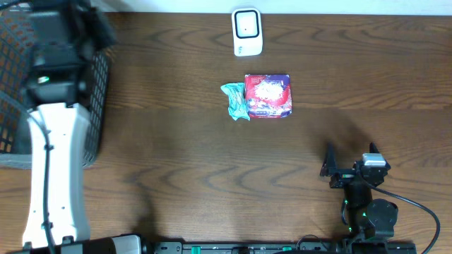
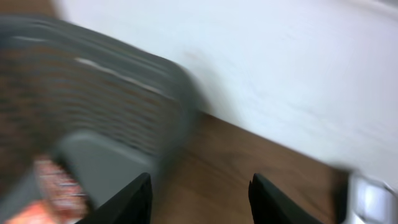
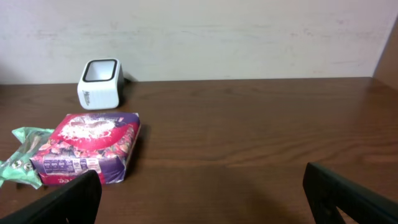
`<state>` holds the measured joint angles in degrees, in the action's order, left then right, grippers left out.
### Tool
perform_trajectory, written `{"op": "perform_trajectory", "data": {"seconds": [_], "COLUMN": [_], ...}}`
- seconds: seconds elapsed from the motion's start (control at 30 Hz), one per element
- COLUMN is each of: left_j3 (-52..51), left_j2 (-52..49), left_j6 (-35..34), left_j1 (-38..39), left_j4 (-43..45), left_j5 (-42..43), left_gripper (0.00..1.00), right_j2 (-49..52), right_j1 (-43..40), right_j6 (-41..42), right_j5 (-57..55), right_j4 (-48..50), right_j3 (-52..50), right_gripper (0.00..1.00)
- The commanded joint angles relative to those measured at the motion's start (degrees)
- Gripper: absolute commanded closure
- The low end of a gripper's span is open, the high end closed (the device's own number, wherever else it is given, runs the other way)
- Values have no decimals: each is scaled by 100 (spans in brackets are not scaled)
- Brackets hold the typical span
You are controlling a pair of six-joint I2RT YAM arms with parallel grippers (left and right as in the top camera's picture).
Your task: Scan the item barcode
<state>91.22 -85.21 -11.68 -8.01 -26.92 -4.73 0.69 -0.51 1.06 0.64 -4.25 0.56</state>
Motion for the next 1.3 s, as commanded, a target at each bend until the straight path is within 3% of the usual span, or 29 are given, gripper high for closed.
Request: {"op": "perform_trajectory", "data": {"seconds": [0.0,0.2,0.37,0.47,1.1,1.27], "left_j3": [146,142,138,138,136,136], "left_j2": [87,9,-175,-334,-2166,-2553], "left_j6": [109,37,0,2,-205,-321], "left_j1": [-573,-1615,-2057,-2122,-2122,-2122], "left_j4": [-22,-435,-833,-1086,-1272,-1069], "left_j5": [-391,-391,-387,-387,-44,-48], "left_gripper": [44,41,40,30,28,23], "right_j2": [-7,-9,-7,-9,-7,-7], "right_j1": [17,17,17,17,17,17], "right_j6": [79,79,79,79,79,79], "right_j5": [-9,-9,-9,-9,-9,-9], "right_j4": [-2,-2,-2,-2,-2,-2], "right_j3": [-26,-24,-24,-24,-24,-26], "right_gripper": [1,1,1,1,1,1]}}
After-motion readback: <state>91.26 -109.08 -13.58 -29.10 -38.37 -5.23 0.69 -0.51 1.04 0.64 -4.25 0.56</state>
